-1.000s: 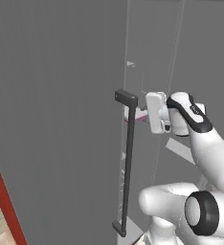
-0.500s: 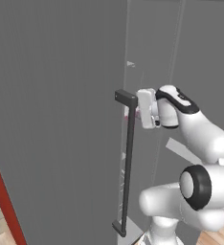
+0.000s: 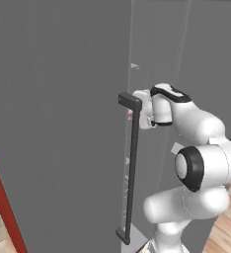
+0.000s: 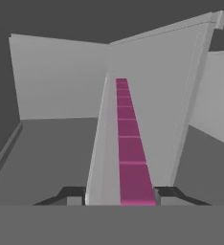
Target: The ice cube tray has been filled with water. Take the tray and place it in the freezer to make ice. Close the freezer door after placing the tray.
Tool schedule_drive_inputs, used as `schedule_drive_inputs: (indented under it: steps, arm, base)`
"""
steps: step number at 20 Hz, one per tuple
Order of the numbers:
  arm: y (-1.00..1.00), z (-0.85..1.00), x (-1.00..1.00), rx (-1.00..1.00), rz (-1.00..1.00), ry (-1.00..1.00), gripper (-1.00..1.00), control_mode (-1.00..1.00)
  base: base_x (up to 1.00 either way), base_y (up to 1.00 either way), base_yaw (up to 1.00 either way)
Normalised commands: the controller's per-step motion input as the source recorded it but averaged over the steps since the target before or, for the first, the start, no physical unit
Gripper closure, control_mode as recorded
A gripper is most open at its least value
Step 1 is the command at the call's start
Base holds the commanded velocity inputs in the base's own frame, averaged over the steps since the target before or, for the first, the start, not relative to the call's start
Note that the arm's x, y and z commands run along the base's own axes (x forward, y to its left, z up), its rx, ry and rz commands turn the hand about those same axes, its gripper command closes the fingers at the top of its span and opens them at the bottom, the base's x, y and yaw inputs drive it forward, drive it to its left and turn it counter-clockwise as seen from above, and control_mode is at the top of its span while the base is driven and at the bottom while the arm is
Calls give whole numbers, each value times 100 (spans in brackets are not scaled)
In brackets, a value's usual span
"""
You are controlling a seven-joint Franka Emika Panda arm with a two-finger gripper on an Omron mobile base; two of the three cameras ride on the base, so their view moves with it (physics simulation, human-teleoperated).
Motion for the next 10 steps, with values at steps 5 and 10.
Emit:
schedule_drive_inputs:
  steps: [5,10]
  arm:
    - [19,-16,52,-2,0,0,100,-100]
    - [25,-8,40,-2,0,0,-100,-100]
  base:
    - [0,0,0]
    - [0,0,0]
